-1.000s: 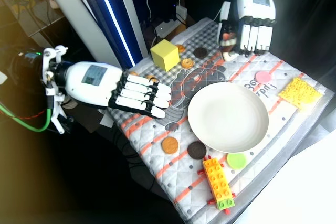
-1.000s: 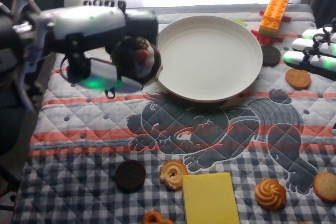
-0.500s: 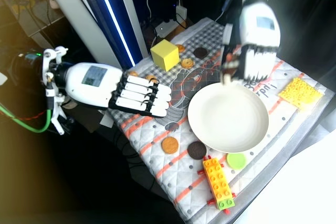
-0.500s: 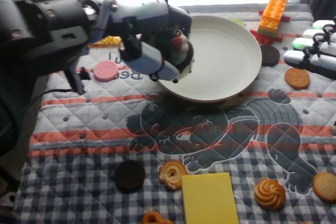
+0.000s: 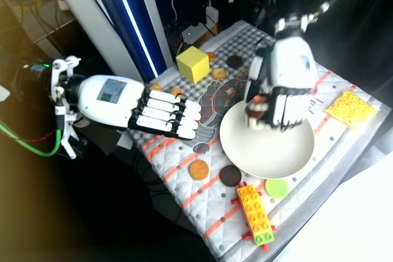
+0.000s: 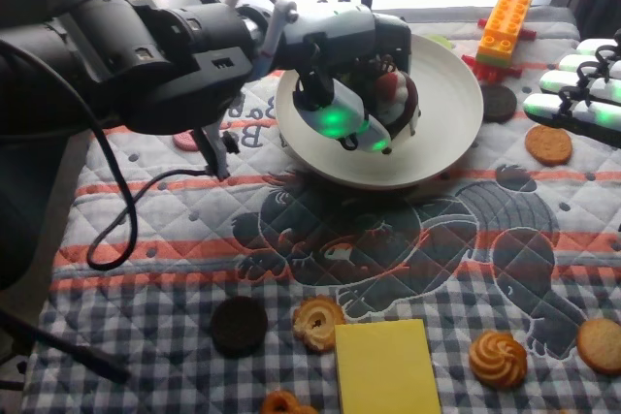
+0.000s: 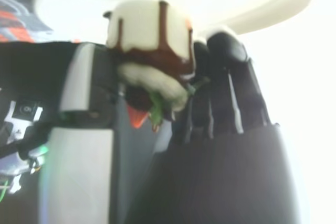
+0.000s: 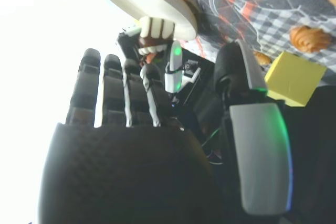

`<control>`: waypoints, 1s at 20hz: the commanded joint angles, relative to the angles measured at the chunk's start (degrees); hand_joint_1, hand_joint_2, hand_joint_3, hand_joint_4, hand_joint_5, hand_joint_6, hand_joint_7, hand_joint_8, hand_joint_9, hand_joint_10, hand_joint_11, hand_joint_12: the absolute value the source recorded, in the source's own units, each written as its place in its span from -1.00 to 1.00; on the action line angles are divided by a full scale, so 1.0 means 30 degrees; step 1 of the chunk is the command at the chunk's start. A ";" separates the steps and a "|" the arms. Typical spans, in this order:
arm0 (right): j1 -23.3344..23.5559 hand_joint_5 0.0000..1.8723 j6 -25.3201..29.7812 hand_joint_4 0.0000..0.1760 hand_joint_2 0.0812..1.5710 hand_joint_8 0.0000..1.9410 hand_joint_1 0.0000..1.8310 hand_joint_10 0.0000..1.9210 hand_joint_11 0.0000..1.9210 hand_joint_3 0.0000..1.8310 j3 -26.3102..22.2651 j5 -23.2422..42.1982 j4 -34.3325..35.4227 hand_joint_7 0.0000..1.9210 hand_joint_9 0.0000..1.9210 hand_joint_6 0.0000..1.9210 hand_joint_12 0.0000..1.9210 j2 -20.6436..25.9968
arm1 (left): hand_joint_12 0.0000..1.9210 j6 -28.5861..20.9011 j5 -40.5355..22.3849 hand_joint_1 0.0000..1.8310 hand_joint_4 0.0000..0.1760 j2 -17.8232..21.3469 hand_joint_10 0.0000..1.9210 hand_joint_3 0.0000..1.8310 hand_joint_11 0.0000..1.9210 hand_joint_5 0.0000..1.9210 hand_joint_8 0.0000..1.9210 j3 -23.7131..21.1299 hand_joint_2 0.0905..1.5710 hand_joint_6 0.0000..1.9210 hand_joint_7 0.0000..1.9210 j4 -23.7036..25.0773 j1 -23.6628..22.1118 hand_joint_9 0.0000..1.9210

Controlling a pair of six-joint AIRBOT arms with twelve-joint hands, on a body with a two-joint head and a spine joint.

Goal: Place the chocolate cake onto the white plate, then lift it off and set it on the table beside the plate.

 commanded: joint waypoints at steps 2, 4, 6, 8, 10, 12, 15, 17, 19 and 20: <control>0.0288 -1.00 -0.0080 -1.00 0.53 -1.00 -0.29 -1.00 -0.99 -1.00 0.0053 0.2098 0.0389 -1.00 -1.00 -1.00 -1.00 0.0036 | 0.76 -0.0075 -0.1467 0.29 -1.00 -0.0059 0.14 -1.00 -0.81 -0.86 -0.07 0.0213 0.44 -0.05 -0.72 -0.0114 0.0044 -0.70; 0.0284 -1.00 -0.0080 -1.00 0.52 -1.00 -0.29 -1.00 -0.95 -1.00 0.0059 0.2096 0.0403 -1.00 -1.00 -1.00 -0.98 0.0017 | 0.09 -0.0048 -0.1381 0.09 -0.64 -0.0086 -0.58 -1.00 -0.99 -0.96 -0.79 0.0215 0.40 -0.61 -0.89 -0.0108 0.0147 -0.99; 0.0257 -1.00 -0.0080 -1.00 0.52 -1.00 -0.27 -1.00 -0.97 -1.00 0.0060 0.2096 0.0445 -1.00 -1.00 -1.00 -0.97 0.0012 | -0.45 -0.0025 -0.1341 -0.11 -0.04 -0.0057 -0.97 -1.00 -1.00 -0.99 -0.99 0.0199 0.33 -0.97 -0.99 -0.0104 0.0237 -1.00; 0.0223 -1.00 -0.0080 -1.00 0.52 -1.00 -0.28 -1.00 -0.99 -1.00 0.0060 0.2098 0.0466 -1.00 -1.00 -1.00 -0.77 0.0012 | -0.98 -0.0029 -0.2107 -0.20 0.44 0.0453 -1.00 -1.00 -1.00 -1.00 -1.00 -0.0194 0.27 -1.00 -1.00 -0.0395 0.0329 -1.00; 0.0209 -1.00 -0.0078 -1.00 0.51 -1.00 -0.25 -1.00 -1.00 -1.00 0.0047 0.2098 0.0495 -1.00 -1.00 -1.00 -0.57 0.0013 | -1.00 -0.0014 -0.3096 -0.22 0.91 0.1219 -1.00 -1.00 -1.00 -1.00 -1.00 -0.0716 0.25 -1.00 -1.00 -0.1178 0.0317 -1.00; 0.0198 -1.00 -0.0078 -1.00 0.51 -1.00 -0.23 -1.00 -1.00 -1.00 0.0045 0.2102 0.0531 -1.00 -1.00 -1.00 -0.65 0.0015 | -1.00 -0.0004 -0.3885 -0.17 1.00 0.2084 -1.00 -1.00 -1.00 -1.00 -1.00 -0.1380 0.25 -1.00 -1.00 -0.1329 0.0289 -1.00; 0.0204 -1.00 -0.0019 -1.00 0.48 -1.00 -0.19 -1.00 -1.00 -1.00 0.0034 0.2109 0.0533 -1.00 -1.00 -1.00 -0.71 0.0017 | -1.00 0.0026 -0.5008 -0.24 1.00 0.3616 -1.00 -1.00 -1.00 -1.00 -1.00 -0.2595 0.27 -1.00 -1.00 -0.1287 0.0340 -1.00; 0.0246 -1.00 0.0136 -1.00 0.50 -1.00 -0.15 -1.00 -1.00 -1.00 0.0039 0.2113 0.0525 -1.00 -0.99 -1.00 -0.33 0.0017 | -1.00 0.0022 -0.5927 -0.23 1.00 0.4670 -1.00 -1.00 -1.00 -1.00 -1.00 -0.3498 0.26 -1.00 -1.00 -0.1262 0.0566 -1.00; 0.0320 -1.00 0.0153 -1.00 0.50 -1.00 -0.14 -1.00 -1.00 -1.00 0.0131 0.2228 0.0525 -1.00 -1.00 -1.00 -0.31 0.0017 | -1.00 0.0020 -0.6771 -0.25 1.00 0.5852 -1.00 -1.00 -1.00 -1.00 -1.00 -0.4451 0.28 -1.00 -1.00 -0.1180 0.0995 -1.00; 0.0322 -1.00 0.0153 -1.00 0.52 -1.00 -0.24 -1.00 -1.00 -1.00 0.0164 0.2243 0.0523 -1.00 -1.00 -1.00 -0.29 -0.0002 | -1.00 0.0018 -0.6895 -0.39 1.00 0.6079 -1.00 -0.99 -1.00 -1.00 -1.00 -0.4625 0.28 -1.00 -1.00 -0.1180 0.1064 -1.00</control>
